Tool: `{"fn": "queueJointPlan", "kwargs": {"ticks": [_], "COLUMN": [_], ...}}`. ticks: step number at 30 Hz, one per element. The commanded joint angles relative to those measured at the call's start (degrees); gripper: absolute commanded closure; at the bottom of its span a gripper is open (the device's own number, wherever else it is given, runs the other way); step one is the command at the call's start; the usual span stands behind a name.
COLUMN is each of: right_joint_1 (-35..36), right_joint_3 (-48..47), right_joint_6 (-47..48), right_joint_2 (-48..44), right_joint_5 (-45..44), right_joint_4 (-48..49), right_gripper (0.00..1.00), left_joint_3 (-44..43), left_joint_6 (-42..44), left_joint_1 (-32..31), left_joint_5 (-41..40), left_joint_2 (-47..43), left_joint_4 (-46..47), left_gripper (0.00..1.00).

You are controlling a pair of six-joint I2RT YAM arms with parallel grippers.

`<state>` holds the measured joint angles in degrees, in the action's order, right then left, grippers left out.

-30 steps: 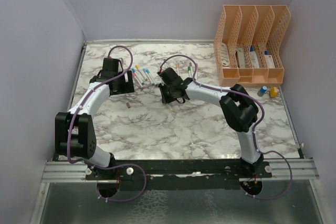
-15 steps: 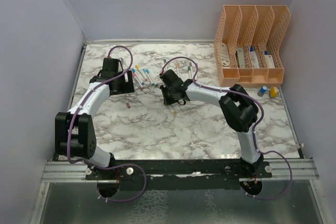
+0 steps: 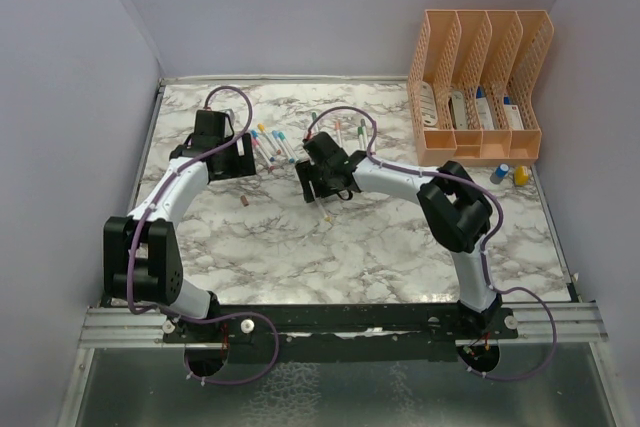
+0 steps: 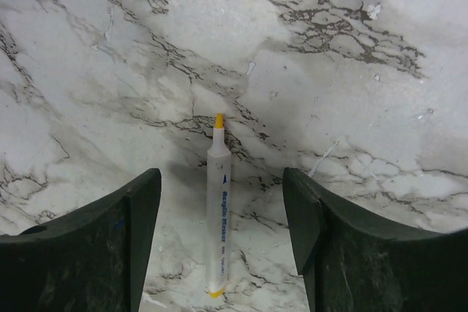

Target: Open the pen caps

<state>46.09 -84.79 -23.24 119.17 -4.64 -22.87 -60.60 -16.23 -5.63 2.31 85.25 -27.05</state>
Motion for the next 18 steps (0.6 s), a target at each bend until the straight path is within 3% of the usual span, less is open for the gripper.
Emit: {"fn": "queueJointPlan", "kwargs": {"ticks": [1, 2, 3, 9, 15, 18], "right_joint_1": [0.32, 0.32, 0.32, 0.32, -2.32, -5.22], "right_joint_3": [-2.91, -4.06, -5.62, -19.62, -33.61, -38.51], "right_joint_6": [4.62, 5.54, 6.32, 11.39, 12.28, 11.29], "right_joint_2": [-2.62, -2.34, -1.82, 5.54, 12.57, 14.95], "right_joint_5": [-1.96, -1.81, -1.63, -5.19, -7.2, -6.74], "right_joint_4": [1.46, 1.89, 1.98, -1.82, -6.97, -9.72], "right_gripper": [0.3, 0.29, 0.28, 0.3, 0.44, 0.45], "left_joint_3": [-1.05, -0.85, -0.76, 0.52, 1.72, 2.35], "left_joint_6": [-1.53, -1.93, -2.22, -5.08, -5.8, -5.97], "left_joint_1": [0.42, 0.51, 0.69, 2.88, 3.61, 3.69], "left_joint_5": [-0.29, -0.27, -0.2, 4.1, 6.29, 7.01], "left_joint_2": [-3.33, -3.7, -4.03, -6.74, -9.52, -10.13], "left_joint_4": [1.92, 2.12, 2.44, 4.69, 5.99, 6.54], "left_gripper": [0.12, 0.03, 0.01, 0.01, 0.01, 0.01]}}
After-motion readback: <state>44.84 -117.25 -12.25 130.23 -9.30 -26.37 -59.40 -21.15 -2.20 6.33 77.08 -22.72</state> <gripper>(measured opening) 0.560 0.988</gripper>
